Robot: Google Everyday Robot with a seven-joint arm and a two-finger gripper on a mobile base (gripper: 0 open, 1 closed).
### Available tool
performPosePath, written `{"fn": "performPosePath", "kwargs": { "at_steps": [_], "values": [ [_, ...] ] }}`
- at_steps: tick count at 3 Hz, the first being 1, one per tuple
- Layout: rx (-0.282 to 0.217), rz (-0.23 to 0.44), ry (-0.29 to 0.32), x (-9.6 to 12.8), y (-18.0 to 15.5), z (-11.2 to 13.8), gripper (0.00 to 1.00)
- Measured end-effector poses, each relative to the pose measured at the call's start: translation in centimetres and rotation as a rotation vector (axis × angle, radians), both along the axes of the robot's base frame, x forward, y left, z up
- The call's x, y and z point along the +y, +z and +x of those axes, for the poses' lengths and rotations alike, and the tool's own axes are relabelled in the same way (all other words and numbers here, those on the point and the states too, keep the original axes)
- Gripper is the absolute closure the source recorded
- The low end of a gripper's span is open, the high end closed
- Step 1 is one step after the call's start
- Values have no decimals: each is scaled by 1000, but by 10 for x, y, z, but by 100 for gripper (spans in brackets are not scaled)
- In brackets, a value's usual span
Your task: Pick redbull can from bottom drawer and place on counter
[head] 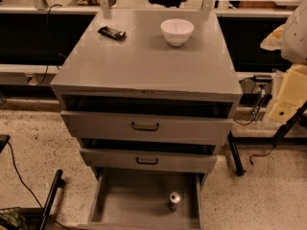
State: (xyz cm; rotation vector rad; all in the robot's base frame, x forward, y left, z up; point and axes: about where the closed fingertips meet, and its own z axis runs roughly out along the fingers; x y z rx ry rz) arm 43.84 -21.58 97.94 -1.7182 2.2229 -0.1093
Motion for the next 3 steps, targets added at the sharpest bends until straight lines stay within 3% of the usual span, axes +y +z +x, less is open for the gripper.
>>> {"fn": "performPosePath", "kwargs": {
  "at_steps": [1,2,3],
  "values": [
    [0,0,0,0,0,0,0],
    [28,74,-43,0,-34,7,0],
    [35,222,-34,22,-81,-9,0]
  ]
}}
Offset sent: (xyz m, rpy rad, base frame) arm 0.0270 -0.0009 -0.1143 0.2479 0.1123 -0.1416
